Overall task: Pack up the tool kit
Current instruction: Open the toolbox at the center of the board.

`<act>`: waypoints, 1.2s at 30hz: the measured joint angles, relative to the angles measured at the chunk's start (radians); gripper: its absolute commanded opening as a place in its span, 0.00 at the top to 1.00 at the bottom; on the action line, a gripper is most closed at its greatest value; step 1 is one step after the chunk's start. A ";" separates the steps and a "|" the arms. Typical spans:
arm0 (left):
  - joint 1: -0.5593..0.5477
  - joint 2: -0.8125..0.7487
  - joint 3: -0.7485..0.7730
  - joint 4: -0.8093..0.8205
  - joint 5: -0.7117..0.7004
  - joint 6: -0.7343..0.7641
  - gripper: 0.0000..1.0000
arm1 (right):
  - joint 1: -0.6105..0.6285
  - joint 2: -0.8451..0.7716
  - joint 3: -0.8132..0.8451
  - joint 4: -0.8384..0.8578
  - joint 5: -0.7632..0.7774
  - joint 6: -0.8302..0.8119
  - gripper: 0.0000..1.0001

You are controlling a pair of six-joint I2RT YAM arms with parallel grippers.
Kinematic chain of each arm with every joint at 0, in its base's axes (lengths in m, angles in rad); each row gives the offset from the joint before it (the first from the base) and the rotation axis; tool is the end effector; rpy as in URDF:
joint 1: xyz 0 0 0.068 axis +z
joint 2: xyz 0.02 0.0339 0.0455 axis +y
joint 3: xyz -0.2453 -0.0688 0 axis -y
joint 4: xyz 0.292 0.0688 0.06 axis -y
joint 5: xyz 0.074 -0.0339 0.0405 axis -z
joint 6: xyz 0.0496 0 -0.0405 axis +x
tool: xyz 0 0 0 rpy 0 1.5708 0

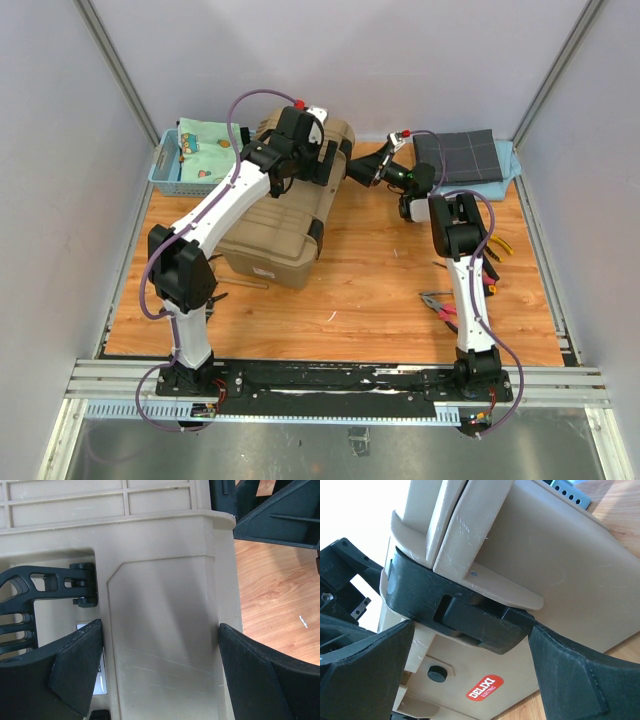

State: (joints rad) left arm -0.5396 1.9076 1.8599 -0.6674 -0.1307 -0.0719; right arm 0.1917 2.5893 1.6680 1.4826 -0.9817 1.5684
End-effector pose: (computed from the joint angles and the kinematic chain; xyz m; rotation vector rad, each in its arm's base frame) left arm 0.4225 -0.2455 0.3103 0.4628 2.2370 -0.1709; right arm 0.5215 0.1432 0.1000 -0.1256 1.5576 1.9493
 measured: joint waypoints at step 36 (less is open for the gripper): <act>-0.005 0.032 0.032 -0.010 -0.034 0.000 0.11 | 0.010 0.016 0.016 -0.009 -0.019 -0.051 0.19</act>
State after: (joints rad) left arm -0.5446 1.9392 1.8915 -0.6773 -0.1650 -0.0723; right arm 0.2016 2.6049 1.6840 1.4734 -1.0004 1.5177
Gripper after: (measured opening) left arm 0.905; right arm 0.792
